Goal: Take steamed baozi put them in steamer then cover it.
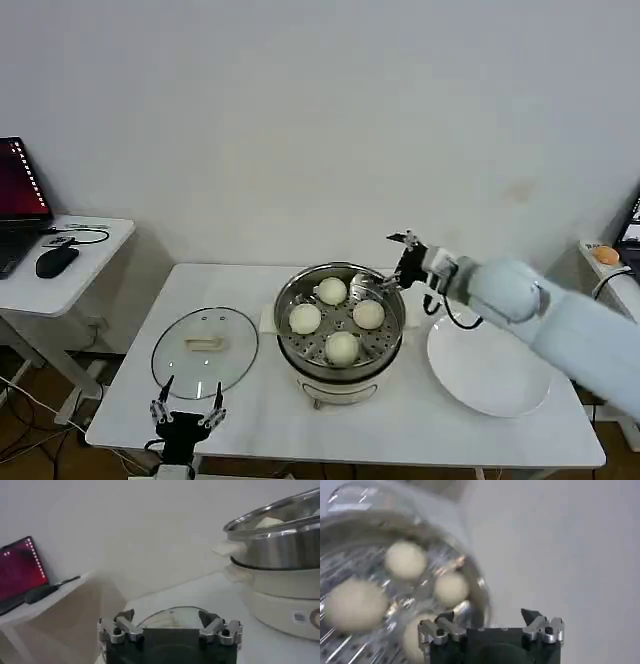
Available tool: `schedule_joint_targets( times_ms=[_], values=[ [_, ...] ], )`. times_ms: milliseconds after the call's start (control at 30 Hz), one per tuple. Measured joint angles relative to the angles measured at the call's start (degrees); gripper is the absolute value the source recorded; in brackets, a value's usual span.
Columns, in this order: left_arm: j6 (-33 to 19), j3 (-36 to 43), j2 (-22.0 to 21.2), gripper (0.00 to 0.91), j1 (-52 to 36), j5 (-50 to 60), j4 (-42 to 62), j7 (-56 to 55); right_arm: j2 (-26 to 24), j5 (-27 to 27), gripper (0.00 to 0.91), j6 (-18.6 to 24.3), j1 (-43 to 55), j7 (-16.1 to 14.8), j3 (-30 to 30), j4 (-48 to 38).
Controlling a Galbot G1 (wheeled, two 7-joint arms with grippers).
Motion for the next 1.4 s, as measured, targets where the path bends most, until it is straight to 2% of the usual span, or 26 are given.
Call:
schedule_joint_targets(
  times_ms=[100, 233, 467, 667, 767, 967, 1400],
  values=[
    [-0.6, 0.0, 0.2, 0.907, -0.5, 0.2, 0.5, -0.4, 3.1, -2.6, 0.907, 3.5, -11.4, 2.0, 11.5, 0.8],
    [-1.4, -0.2, 0.8, 0.907, -1.3, 1.7, 1.5, -1.4, 9.3, -5.4, 0.907, 8.5, -25.5, 2.6, 26.6, 2.4],
    [-2.6, -0.6, 3.1, 0.907, -3.8, 11.6, 4.5, -2.8, 20.7, -7.5, 0.907, 16.6, -47.7, 0.5, 53.3, 5.1],
    [-3.3, 0.0, 6.5, 0.907, -8.4, 23.5, 10.8, -3.7, 28.2, -7.9, 0.907, 21.4, -62.7, -1.1, 71.1, 7.1],
    [-3.5, 0.5, 8.3, 0.907, -11.6, 28.0, 14.9, -4.0, 31.3, -8.1, 0.907, 22.7, -68.7, -1.6, 76.1, 7.6],
    [-3.7, 1.7, 11.3, 0.907, -18.3, 34.1, 23.0, -4.1, 35.8, -8.1, 0.907, 24.7, -76.2, -2.3, 82.1, 9.1],
    [-3.2, 5.2, 13.5, 0.907, -29.2, 41.4, 36.8, -3.6, 39.8, -8.3, 0.907, 25.7, -82.6, -2.9, 86.8, 9.6]
  ],
)
